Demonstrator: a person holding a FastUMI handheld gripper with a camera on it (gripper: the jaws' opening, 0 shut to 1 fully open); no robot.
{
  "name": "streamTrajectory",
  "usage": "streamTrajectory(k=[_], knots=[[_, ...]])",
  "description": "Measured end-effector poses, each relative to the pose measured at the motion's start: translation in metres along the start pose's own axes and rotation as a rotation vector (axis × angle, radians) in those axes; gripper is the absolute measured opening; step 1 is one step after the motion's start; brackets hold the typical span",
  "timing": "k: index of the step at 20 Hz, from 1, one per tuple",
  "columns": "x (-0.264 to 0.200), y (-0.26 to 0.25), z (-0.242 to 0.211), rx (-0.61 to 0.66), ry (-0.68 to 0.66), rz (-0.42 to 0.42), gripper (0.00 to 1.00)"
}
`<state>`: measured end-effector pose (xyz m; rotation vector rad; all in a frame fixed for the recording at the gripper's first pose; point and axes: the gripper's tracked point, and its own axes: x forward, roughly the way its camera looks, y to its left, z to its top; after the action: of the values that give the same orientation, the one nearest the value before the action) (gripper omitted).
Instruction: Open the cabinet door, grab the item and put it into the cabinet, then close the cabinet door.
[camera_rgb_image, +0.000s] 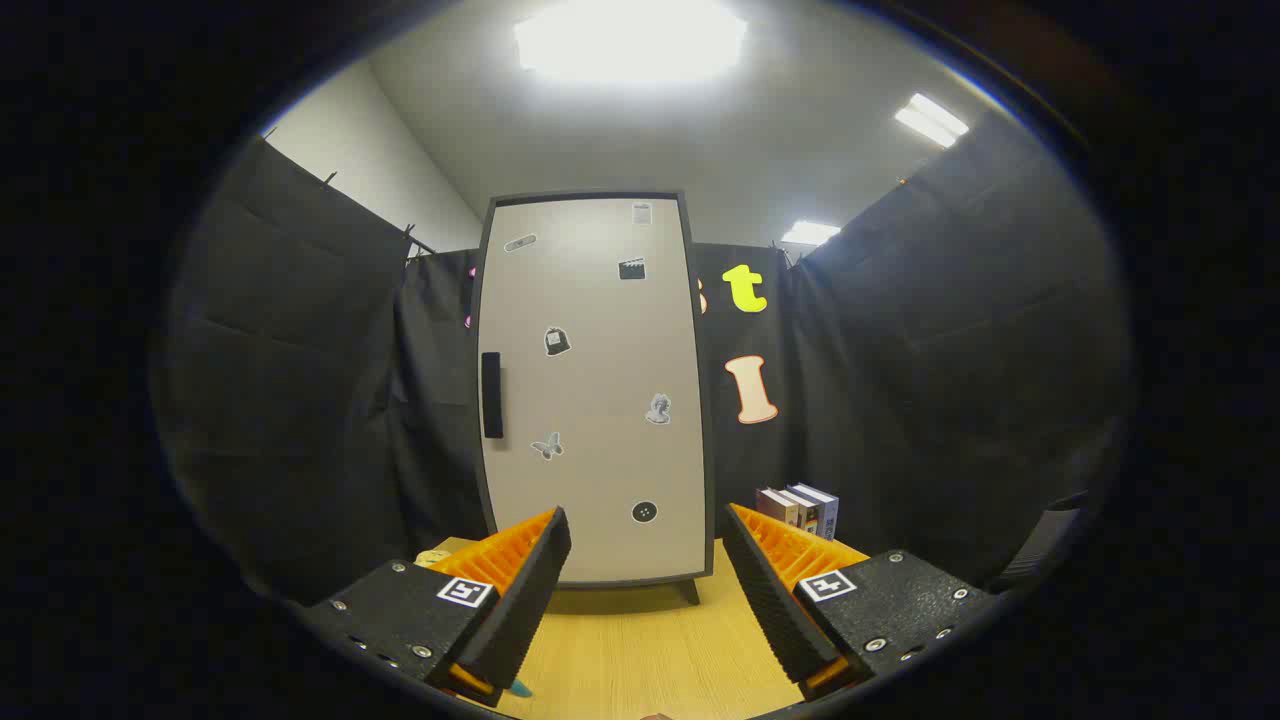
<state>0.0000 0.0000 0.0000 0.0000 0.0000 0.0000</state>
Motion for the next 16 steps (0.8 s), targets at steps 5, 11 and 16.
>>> streamTrajectory(k=[5, 11, 16], knots=[[0.000, 0.007, -0.002, 0.006, 0.012, 0.005, 0.95], [0.002, 0.009, -0.010, 0.020, 0.028, 0.009, 0.95], [0.005, 0.016, -0.010, 0.025, 0.027, 0.019, 0.95]])
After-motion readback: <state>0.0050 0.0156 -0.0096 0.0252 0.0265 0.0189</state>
